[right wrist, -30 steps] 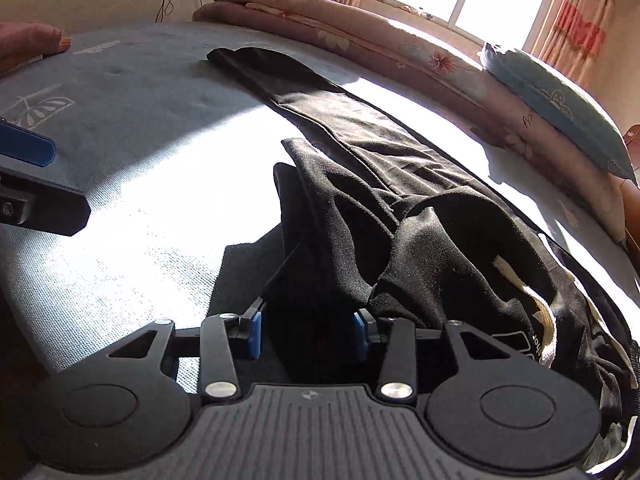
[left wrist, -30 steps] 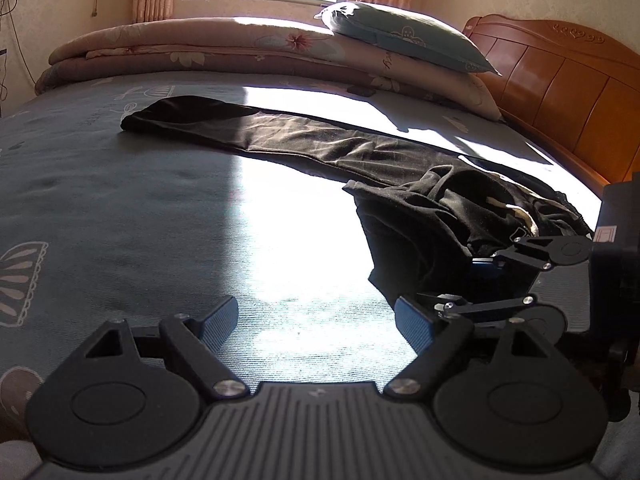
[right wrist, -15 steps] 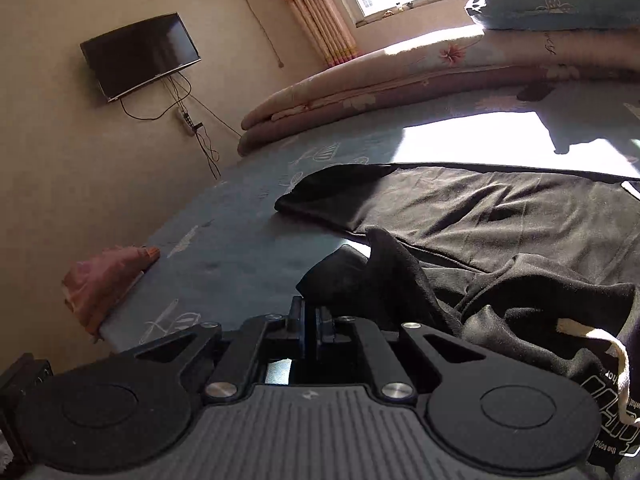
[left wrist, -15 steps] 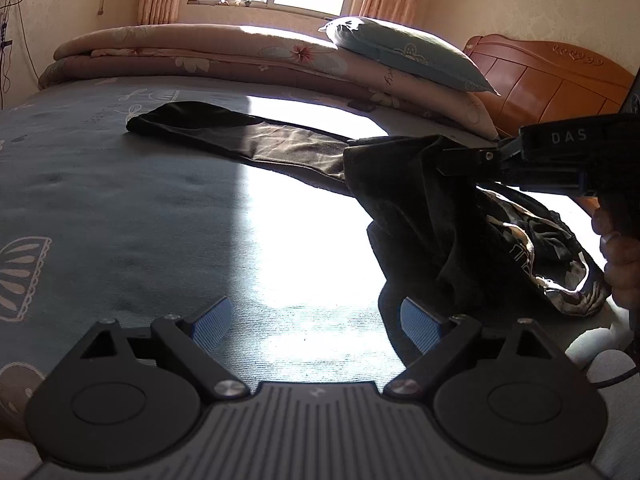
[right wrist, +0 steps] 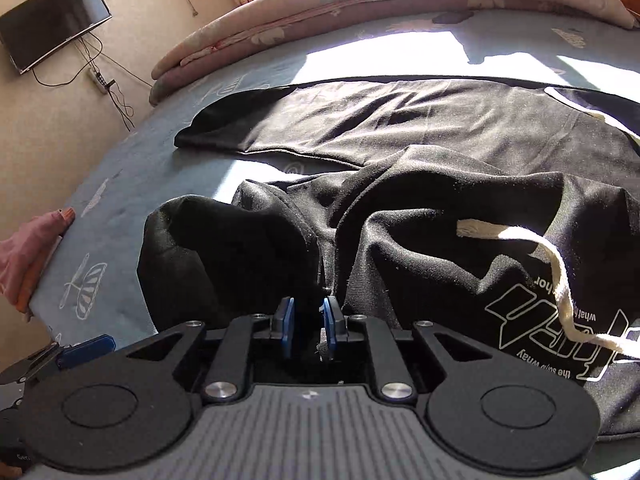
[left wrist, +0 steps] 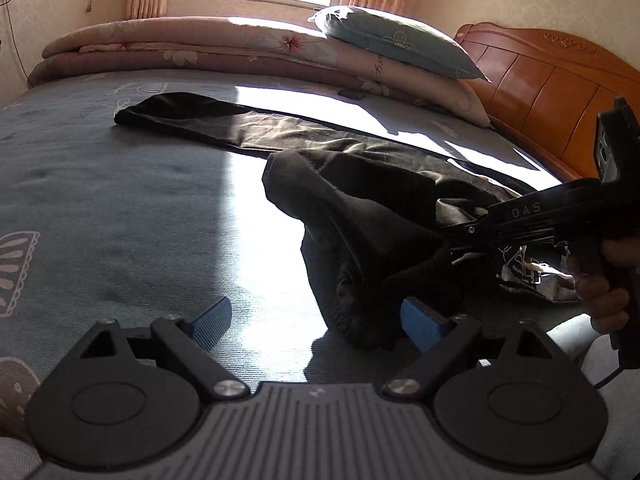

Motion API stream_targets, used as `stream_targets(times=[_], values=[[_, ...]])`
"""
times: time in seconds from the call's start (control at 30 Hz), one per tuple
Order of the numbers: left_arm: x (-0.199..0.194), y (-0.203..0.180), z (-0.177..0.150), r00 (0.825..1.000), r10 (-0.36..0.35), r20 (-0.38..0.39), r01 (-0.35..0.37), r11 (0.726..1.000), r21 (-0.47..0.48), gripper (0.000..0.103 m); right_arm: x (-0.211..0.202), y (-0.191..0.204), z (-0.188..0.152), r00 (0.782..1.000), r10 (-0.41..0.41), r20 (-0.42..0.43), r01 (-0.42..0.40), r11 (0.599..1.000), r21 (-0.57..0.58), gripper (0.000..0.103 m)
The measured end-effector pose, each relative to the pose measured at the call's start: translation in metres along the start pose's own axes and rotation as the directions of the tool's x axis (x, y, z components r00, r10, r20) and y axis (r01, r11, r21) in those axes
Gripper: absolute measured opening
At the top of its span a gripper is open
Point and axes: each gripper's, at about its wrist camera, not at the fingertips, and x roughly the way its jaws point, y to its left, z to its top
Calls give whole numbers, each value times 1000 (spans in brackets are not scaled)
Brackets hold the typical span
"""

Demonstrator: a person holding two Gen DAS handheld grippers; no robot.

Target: Fold clothes

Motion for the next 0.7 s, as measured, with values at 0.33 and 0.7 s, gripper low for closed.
stream_targets(times=[0.33, 0.7], values=[[34, -41, -15, 998, 60, 7, -60, 972, 226, 92, -44, -24, -30, 994, 78, 75, -81, 996, 29, 42], [59, -36, 0, 962, 269, 53, -273, 922, 276, 37, -58, -36, -61, 986, 144, 82, -143, 989, -26, 54]])
